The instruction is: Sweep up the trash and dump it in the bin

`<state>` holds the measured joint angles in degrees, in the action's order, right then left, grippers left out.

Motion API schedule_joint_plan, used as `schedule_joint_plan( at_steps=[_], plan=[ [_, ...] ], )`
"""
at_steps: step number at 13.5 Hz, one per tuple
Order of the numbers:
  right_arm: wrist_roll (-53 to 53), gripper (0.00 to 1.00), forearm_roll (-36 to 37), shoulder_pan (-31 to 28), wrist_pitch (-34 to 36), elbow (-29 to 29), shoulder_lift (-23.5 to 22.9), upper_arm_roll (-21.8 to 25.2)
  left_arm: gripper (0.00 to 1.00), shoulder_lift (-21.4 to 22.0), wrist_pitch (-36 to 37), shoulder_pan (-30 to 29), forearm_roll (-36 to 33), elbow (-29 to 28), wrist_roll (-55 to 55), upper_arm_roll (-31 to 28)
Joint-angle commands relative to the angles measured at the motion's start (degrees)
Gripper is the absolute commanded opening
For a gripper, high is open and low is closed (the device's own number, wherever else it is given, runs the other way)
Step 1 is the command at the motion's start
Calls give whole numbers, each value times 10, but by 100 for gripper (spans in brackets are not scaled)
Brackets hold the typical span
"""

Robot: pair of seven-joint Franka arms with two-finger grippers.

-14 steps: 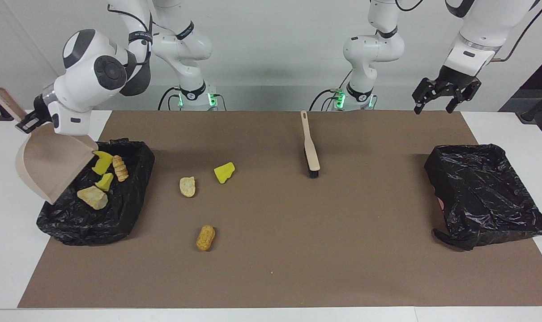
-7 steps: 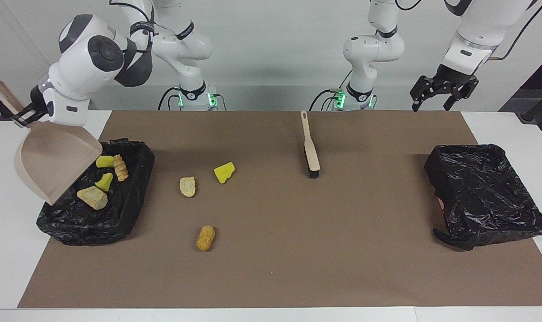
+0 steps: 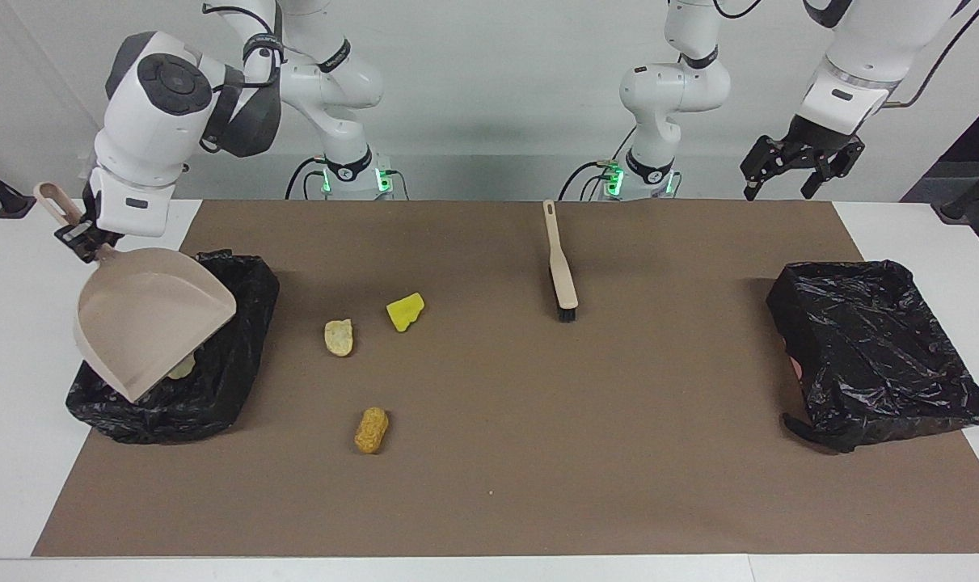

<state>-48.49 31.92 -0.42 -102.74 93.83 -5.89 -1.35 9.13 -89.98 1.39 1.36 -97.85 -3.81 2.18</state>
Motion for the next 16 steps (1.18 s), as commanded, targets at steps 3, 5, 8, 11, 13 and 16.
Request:
schedule_joint_plan(
  at_steps=[3,5,8,11,13,16],
  plan=[
    [152,0,-76,53,10,-50,-37,0,100,4,12,-8,-7,6,1,5],
    [211,0,-93,73,8,-79,-67,0,100,4,12,-8,-7,6,0,5],
    [360,0,-115,133,11,-136,-122,0,100,4,12,-7,-7,6,1,5],
    [464,0,-171,168,12,-199,-172,1,100,4,12,-7,-7,6,1,5],
    [551,0,-178,197,11,-236,-207,0,100,4,12,-7,-7,6,1,5],
    [666,0,-194,228,8,-302,-282,-14,100,4,12,-8,-7,6,1,5]
  ],
)
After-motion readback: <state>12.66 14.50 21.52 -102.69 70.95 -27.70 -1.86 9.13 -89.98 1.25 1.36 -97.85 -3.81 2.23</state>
